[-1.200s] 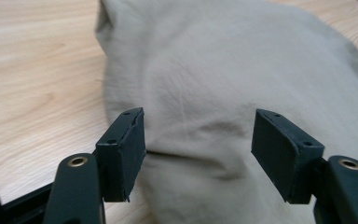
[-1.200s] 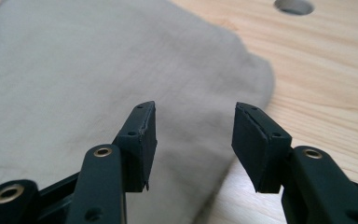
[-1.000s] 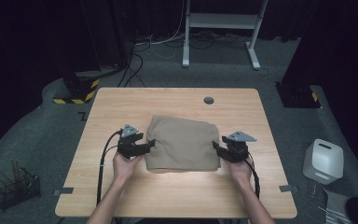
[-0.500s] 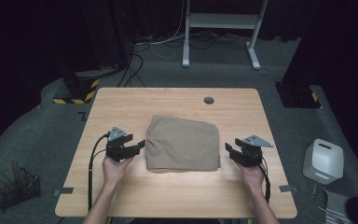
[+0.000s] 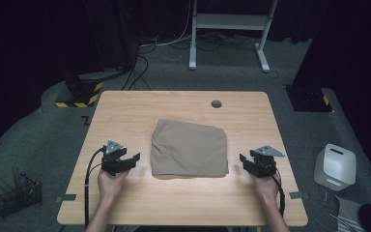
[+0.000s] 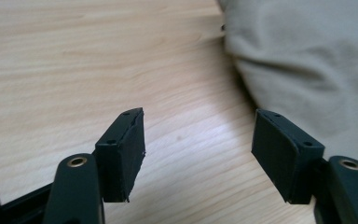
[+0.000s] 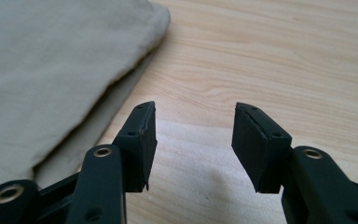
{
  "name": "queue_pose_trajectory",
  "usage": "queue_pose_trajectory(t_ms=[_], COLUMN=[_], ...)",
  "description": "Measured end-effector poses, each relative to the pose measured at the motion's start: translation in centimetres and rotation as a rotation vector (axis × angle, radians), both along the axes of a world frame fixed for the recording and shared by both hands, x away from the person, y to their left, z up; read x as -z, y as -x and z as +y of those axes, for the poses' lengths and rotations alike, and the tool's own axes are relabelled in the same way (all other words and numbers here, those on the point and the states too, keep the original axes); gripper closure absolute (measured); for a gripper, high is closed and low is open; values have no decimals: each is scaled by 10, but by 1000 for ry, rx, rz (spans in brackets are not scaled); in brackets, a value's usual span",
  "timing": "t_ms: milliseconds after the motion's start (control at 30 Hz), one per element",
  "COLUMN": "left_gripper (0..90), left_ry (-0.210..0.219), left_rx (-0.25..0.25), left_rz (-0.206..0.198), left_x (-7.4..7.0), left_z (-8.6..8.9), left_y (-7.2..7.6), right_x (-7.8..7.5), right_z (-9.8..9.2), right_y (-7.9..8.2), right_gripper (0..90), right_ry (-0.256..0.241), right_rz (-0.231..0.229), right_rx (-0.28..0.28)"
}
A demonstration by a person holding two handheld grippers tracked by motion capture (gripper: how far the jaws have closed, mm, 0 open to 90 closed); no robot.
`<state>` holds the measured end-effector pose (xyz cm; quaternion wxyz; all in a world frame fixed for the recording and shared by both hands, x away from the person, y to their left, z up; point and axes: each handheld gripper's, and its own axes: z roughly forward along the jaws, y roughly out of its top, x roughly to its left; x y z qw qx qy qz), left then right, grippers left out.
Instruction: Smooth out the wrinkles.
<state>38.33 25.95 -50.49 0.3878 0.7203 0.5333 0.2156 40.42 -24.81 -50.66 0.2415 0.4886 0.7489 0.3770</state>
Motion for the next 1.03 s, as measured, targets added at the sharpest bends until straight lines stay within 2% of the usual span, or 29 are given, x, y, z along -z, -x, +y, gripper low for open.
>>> queue_pose_trajectory(t_ms=[167,333,567,600,733,833,1033], left_gripper=[349,349,336,332,334,319,285], left_ry=[5,-11,-74,-70,-85,-122,-118], left_rx=[-27,-45,-53,-57,-72,-79,-82], left_rz=[17,29,53,34,32,30,37], left_x=[8,13,21,23,23,23,23], left_z=[6,10,9,8,8,4,4], left_y=[2,2,0,2,2,2,2], right_x=[6,9,16,16,16,16,16], right_z=[-3,-5,-6,-6,-7,-7,-7], right_y=[-2,-2,-4,-4,-5,-5,-6], right_gripper=[497,496,487,484,437,411,384], right_ry=[20,36,73,68,58,61,61], right_rz=[26,39,73,75,84,85,87], right_rx=[11,20,34,38,44,46,62])
